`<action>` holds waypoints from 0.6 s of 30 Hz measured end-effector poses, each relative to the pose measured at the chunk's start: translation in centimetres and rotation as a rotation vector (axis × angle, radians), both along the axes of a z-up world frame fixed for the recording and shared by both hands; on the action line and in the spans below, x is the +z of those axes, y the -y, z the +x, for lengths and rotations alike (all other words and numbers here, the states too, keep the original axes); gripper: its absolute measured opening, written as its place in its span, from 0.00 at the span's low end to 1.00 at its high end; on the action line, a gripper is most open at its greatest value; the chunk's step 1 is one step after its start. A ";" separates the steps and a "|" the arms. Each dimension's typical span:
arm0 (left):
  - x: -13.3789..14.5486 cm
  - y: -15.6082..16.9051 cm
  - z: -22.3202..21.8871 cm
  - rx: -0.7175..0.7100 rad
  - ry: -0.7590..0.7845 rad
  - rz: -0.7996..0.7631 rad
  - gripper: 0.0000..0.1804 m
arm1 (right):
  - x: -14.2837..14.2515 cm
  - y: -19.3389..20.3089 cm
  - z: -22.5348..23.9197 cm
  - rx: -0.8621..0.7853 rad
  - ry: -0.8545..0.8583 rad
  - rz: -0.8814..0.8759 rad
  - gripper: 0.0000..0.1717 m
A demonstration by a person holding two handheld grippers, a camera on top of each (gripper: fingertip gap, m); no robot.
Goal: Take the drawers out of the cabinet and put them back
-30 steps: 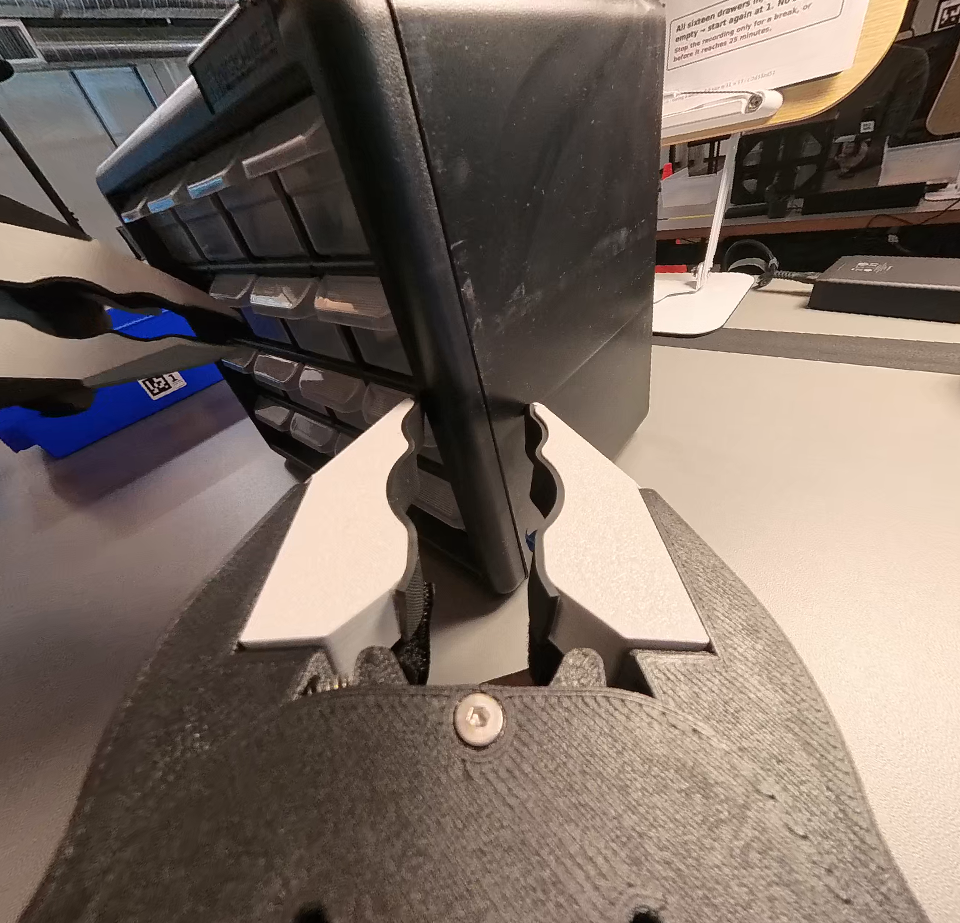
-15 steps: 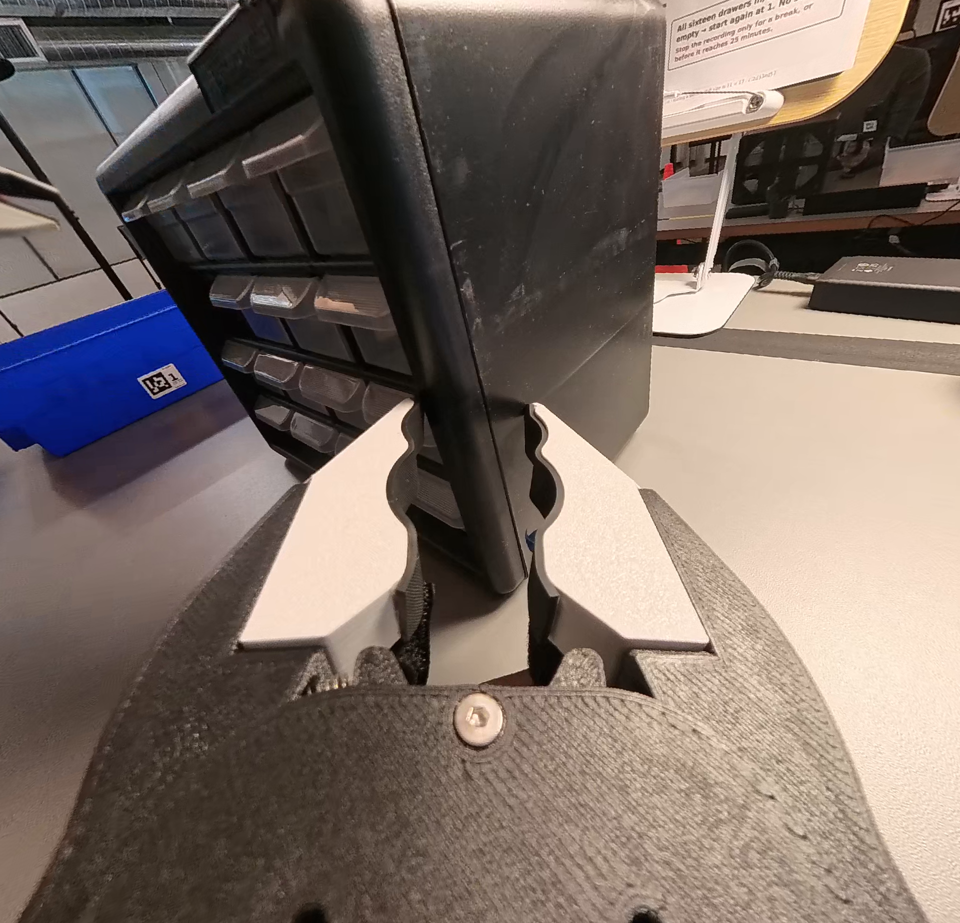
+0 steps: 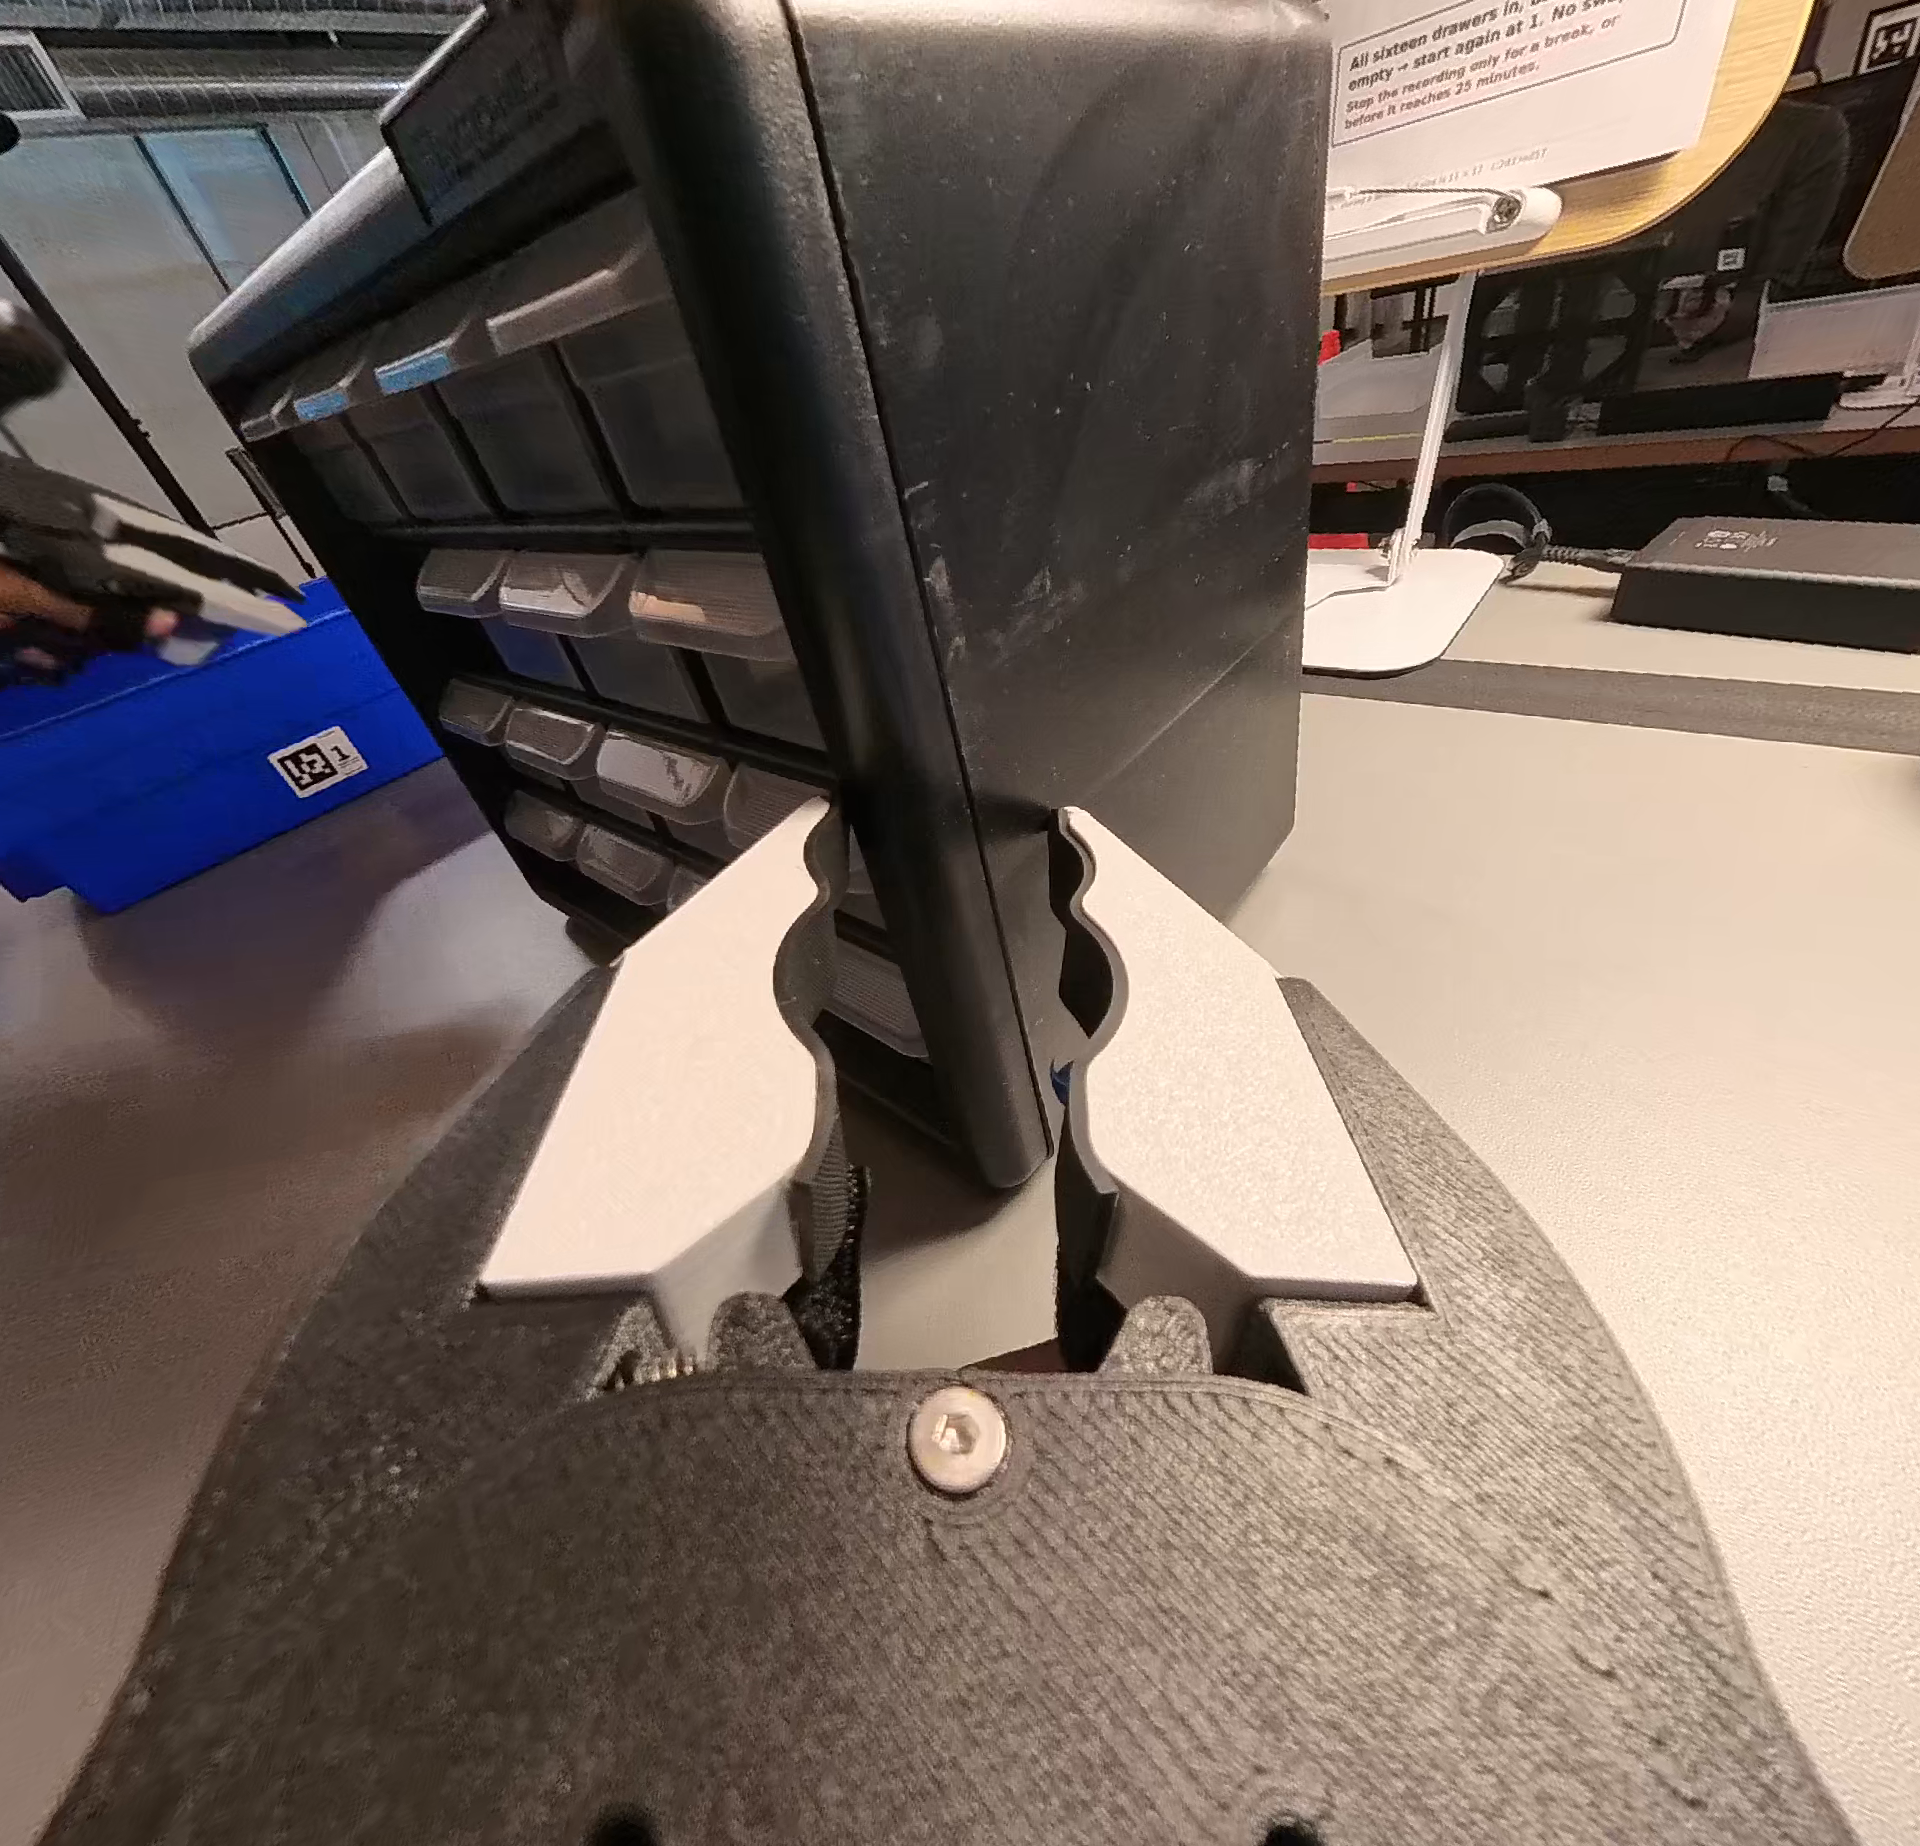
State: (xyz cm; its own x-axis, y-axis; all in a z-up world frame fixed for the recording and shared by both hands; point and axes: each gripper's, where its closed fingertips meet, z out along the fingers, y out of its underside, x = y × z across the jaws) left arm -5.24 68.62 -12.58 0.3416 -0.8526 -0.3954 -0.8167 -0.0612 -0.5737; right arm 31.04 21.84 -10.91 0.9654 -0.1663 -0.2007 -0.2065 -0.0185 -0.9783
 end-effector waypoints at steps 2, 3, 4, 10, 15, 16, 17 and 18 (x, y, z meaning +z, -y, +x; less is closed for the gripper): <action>-1.8 -0.7 0.2 -0.133 -0.118 0.046 0.35 | 0.0 0.0 0.0 0.004 -0.005 0.001 0.24; -2.7 -1.0 0.3 -0.190 -0.178 0.069 0.37 | 0.0 0.0 0.0 0.005 -0.006 0.001 0.24; -3.4 -1.4 0.4 -0.233 -0.238 0.089 0.37 | 0.0 0.0 0.0 0.006 -0.007 0.001 0.24; -6.9 -4.4 1.0 -0.319 -0.460 0.130 0.29 | 0.0 0.0 0.0 0.011 -0.013 0.002 0.24; -7.7 -3.9 0.5 -0.344 -0.479 0.061 0.07 | 0.0 0.0 0.0 0.015 -0.018 0.004 0.24; -7.3 -3.6 0.1 -0.345 -0.483 0.063 0.06 | 0.0 0.0 0.0 0.016 -0.019 0.004 0.24; -6.8 -3.2 -0.1 -0.339 -0.479 0.063 0.05 | 0.0 0.0 0.0 0.016 -0.018 0.004 0.24; -6.0 -2.6 -0.4 -0.327 -0.473 0.061 0.04 | 0.0 0.0 0.0 0.015 -0.018 0.004 0.24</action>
